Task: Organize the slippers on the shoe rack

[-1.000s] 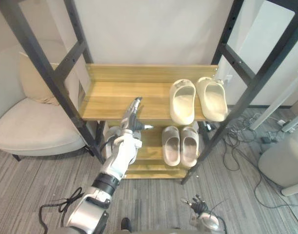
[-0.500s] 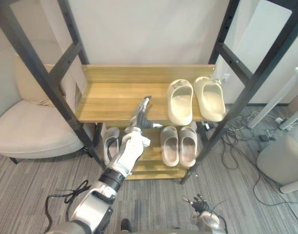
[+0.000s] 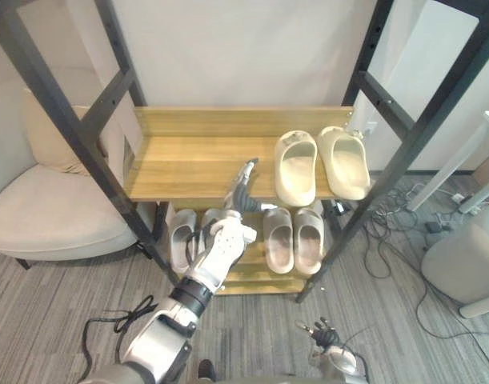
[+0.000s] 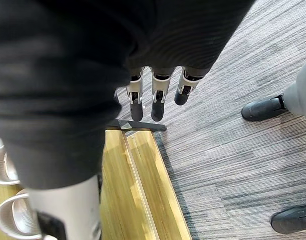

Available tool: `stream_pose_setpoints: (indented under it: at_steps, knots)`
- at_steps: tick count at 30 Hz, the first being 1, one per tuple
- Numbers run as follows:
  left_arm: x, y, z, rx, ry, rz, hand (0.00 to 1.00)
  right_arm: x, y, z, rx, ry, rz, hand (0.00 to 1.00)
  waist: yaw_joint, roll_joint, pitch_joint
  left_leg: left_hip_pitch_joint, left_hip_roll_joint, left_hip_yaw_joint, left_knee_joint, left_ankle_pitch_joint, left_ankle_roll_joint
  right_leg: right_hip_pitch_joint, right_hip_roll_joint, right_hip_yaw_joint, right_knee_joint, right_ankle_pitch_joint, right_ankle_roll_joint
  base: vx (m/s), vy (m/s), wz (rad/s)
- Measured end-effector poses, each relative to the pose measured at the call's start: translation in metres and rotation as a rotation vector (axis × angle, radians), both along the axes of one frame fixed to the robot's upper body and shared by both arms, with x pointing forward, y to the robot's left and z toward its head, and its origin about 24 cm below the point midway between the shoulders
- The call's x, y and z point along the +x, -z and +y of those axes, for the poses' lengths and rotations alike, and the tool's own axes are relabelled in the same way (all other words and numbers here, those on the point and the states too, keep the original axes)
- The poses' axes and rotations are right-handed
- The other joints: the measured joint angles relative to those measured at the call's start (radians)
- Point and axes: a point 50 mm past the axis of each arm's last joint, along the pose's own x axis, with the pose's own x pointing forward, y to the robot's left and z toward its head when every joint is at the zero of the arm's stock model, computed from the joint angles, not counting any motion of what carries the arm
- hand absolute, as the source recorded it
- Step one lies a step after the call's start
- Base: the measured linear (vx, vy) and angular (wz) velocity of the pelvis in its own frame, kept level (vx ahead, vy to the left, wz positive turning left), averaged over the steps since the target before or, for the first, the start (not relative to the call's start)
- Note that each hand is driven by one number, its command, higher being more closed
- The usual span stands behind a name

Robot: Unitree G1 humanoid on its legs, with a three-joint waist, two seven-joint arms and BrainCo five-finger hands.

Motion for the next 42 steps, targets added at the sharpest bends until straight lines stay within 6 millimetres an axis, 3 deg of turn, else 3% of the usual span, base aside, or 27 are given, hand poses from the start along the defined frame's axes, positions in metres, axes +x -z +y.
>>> stream_pose_setpoints:
  at_steps: [8, 26, 42]
  knots:
    - [-0.006, 0.003, -0.015, -0.029, 0.06, 0.032, 0.0, 0.001, 0.0, 0.002, 0.014, 0.008, -0.003, 0.0, -0.005, 0.0, 0.0, 0.012, 0.0, -0.004, 0.0, -0.001, -0.001, 0.015, -0.001, -0.007, 0.001, -0.004, 0.003, 0.0, 0.0, 0.01]
    - [-0.012, 0.004, -0.029, -0.042, 0.099, 0.04, 0.0, 0.001, 0.0, 0.003, 0.022, 0.012, -0.003, 0.0, -0.012, 0.0, 0.0, 0.014, 0.0, -0.009, 0.0, -0.001, -0.001, 0.015, -0.002, -0.012, 0.014, -0.012, 0.006, 0.0, -0.002, 0.01]
    - [-0.006, 0.005, -0.027, -0.063, 0.061, 0.058, 0.0, 0.0, 0.001, 0.003, 0.029, 0.023, 0.005, 0.0, -0.016, 0.0, 0.0, 0.019, 0.002, 0.006, 0.0, -0.009, -0.001, 0.011, 0.0, 0.005, 0.011, -0.012, 0.005, 0.0, 0.0, -0.02]
